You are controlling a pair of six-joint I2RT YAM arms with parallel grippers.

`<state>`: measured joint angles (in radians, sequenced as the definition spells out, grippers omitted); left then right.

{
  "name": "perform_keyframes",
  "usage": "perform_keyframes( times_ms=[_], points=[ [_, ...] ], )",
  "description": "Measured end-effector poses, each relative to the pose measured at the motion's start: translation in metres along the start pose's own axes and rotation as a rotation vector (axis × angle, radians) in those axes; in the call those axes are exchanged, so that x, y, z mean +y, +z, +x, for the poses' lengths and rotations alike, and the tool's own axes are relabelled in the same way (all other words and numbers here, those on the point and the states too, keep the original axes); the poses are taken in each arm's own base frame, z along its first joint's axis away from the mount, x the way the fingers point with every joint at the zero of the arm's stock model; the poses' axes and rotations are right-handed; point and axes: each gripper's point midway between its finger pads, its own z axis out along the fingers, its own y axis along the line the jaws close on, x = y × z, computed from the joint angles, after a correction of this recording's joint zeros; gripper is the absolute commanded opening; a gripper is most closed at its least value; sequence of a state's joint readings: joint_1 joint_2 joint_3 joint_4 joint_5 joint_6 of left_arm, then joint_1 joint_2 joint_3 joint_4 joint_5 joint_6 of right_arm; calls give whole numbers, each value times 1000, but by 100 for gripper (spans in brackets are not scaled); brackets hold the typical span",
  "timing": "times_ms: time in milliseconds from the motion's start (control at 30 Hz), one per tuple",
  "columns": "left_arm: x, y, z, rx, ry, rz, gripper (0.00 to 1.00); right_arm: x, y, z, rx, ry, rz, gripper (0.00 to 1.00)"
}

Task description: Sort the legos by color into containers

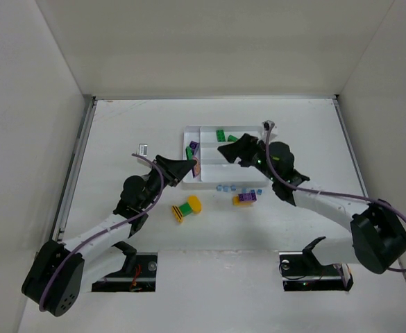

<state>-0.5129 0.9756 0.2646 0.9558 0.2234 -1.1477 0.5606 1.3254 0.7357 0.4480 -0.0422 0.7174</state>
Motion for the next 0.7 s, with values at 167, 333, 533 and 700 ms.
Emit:
perform_keyframes(
  times_ms=[167, 333, 533, 700],
  points=[
    [-10, 1, -7, -33, -52, 30, 26, 38, -26, 62, 117, 159, -224, 92],
    [-17, 2, -8, -51, -88, 48, 27, 76, -39, 75, 166, 269, -399, 92],
    [-25, 2, -3, -52, -116, 65, 27, 124, -61, 61, 146, 317, -609, 90],
    [-31, 1, -1, -53, -126, 80, 27, 128, -62, 61, 152, 339, -638, 83]
  ],
)
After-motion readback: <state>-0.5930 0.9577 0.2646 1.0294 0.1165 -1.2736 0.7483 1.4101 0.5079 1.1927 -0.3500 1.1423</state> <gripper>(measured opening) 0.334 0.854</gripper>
